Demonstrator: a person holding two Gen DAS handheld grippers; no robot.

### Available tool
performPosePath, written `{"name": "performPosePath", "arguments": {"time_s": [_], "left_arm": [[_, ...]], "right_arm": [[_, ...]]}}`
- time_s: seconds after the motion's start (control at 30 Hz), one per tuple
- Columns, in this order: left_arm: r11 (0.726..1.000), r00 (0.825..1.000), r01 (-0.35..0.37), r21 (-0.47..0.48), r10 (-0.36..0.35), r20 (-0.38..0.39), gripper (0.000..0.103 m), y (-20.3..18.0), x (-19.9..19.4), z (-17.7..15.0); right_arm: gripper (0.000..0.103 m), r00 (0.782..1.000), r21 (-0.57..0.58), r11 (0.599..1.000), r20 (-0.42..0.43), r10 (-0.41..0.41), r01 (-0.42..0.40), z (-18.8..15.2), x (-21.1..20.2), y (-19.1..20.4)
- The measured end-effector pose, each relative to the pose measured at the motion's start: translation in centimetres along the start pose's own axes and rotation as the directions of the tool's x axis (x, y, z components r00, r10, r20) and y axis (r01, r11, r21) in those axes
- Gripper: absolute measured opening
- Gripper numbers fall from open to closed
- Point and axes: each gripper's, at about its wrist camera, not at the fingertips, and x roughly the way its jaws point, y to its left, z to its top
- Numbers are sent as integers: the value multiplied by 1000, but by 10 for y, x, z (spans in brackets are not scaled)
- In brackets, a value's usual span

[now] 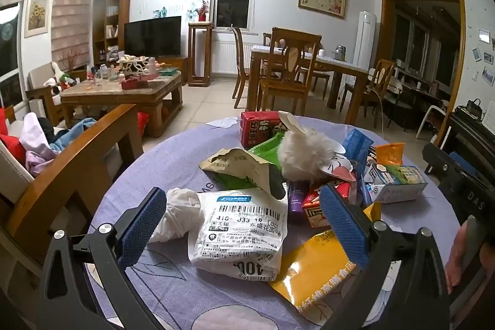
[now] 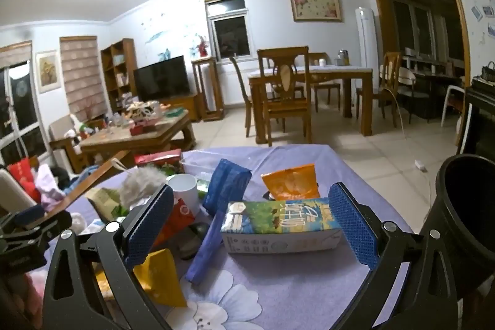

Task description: Collect trash

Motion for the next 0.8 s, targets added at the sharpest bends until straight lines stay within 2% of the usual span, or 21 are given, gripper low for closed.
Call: {"name": "performPosePath", "arguments": {"time_s": [0.8], "left_arm": [[1000, 1000, 1, -3, -1, -1, 98, 1, 0, 1]], "right_arm": [[99, 1000, 0, 1000, -1, -1, 1, -1, 1, -1]]}}
